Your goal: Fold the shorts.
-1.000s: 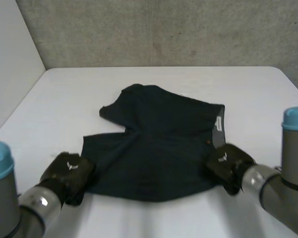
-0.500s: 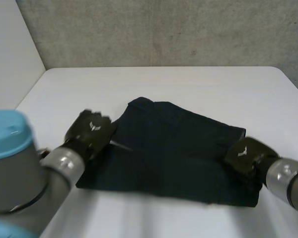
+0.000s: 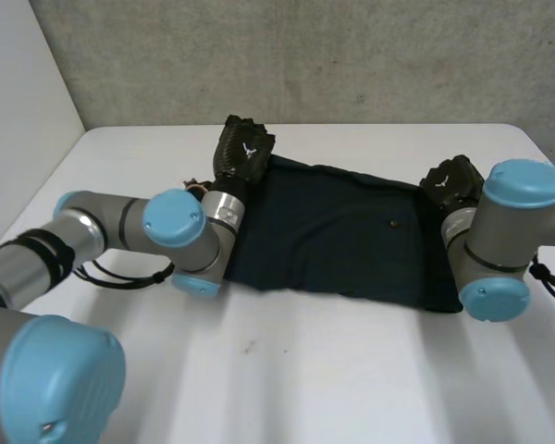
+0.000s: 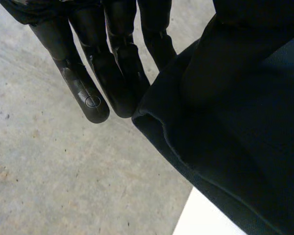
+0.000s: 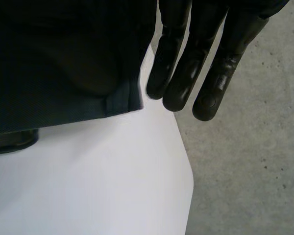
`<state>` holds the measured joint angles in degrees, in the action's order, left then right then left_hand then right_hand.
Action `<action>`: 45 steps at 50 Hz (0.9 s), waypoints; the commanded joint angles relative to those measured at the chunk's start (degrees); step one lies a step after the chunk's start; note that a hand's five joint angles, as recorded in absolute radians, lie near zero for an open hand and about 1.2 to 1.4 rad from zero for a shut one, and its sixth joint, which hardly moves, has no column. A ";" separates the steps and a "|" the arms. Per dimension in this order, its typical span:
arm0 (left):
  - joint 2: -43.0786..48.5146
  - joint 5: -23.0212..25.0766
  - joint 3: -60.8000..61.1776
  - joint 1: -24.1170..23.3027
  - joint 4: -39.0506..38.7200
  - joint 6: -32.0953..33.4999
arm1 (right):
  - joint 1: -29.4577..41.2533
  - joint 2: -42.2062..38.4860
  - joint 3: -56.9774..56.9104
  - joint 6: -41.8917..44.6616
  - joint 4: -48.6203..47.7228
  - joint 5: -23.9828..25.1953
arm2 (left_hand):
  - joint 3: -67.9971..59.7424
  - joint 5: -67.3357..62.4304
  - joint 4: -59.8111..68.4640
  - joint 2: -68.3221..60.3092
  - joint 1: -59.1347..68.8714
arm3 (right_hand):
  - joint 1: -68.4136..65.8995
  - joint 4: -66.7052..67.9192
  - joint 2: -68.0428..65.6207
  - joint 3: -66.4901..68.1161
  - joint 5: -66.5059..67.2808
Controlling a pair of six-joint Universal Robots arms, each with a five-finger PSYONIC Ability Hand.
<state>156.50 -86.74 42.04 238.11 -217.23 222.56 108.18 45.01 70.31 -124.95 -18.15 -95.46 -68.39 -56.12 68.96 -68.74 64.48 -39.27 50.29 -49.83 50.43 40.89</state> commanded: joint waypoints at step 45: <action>-46.63 -7.66 51.74 -1.42 29.68 -41.33 | -8.42 15.98 26.81 -30.44 6.90 13.37 | 55.82 53.55 -56.39 56.17 -51.91 | -40.73 29.71 -30.17 29.57 29.11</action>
<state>109.85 -94.12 90.54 236.86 -182.36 180.92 100.58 64.91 98.75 -155.75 -9.16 -80.56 -12.23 -2.63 11.83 -11.67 11.22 -25.88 28.85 -30.01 30.12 18.71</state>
